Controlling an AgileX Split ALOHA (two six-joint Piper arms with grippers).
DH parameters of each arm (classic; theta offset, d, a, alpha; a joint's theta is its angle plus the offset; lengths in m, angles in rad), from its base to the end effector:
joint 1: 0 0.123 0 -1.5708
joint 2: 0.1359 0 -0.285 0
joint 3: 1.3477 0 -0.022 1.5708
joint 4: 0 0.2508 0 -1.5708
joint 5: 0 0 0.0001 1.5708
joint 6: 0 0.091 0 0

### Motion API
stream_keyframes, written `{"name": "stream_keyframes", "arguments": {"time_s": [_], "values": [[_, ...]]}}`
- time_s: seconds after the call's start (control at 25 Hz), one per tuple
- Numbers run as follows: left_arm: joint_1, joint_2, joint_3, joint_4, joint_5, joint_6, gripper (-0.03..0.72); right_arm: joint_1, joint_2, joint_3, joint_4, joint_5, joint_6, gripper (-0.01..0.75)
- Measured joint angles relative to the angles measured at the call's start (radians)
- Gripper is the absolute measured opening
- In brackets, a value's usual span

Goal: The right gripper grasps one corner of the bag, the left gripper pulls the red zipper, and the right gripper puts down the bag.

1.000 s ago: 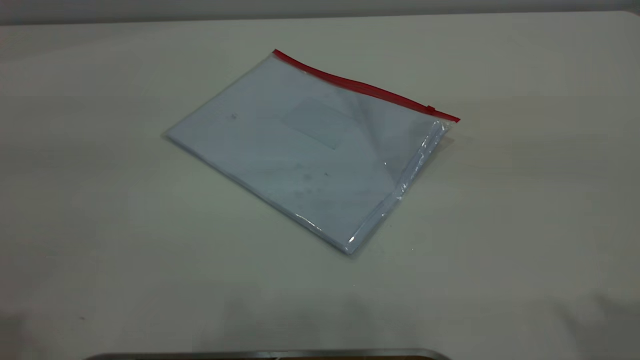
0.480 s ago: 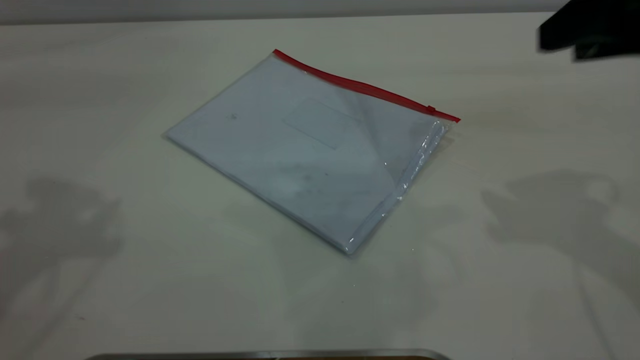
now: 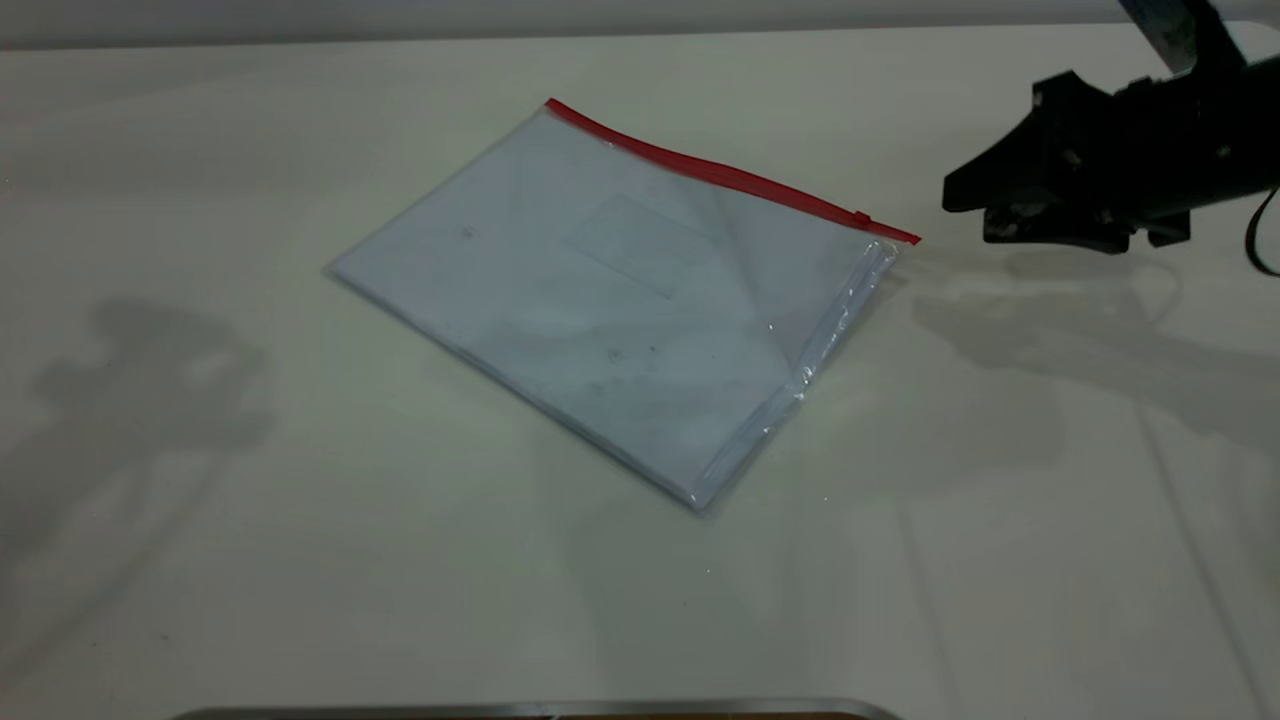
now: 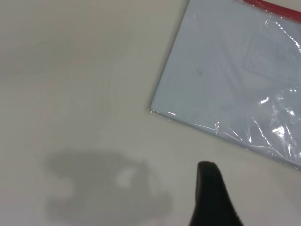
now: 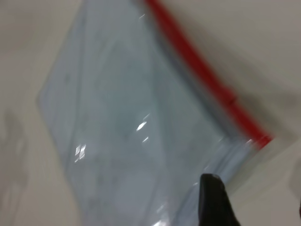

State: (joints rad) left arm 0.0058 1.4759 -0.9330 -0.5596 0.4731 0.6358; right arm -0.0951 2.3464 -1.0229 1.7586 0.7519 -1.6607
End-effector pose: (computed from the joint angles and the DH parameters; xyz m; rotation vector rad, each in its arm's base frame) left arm 0.3039 -0.0203 0.2499 0.2552 2.4016 -0.2365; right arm 0.3653 0.0266 0.0090 0.0760 2.5069 0.9835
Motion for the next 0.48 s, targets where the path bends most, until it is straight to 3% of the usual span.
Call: {"name": "stream_keyframes", "arguments": {"time_s": [0.28,0.48], "values": [[0.000,0.000,0.000,0.000,-0.024,0.020,0.514,0.039,0.165,-0.166,0.002,0.006,0.000,0.468],[0.000,0.000,0.000,0.000,-0.024,0.022,0.515,0.057,0.201,-0.210,0.005,0.009,0.019,0.468]]}}
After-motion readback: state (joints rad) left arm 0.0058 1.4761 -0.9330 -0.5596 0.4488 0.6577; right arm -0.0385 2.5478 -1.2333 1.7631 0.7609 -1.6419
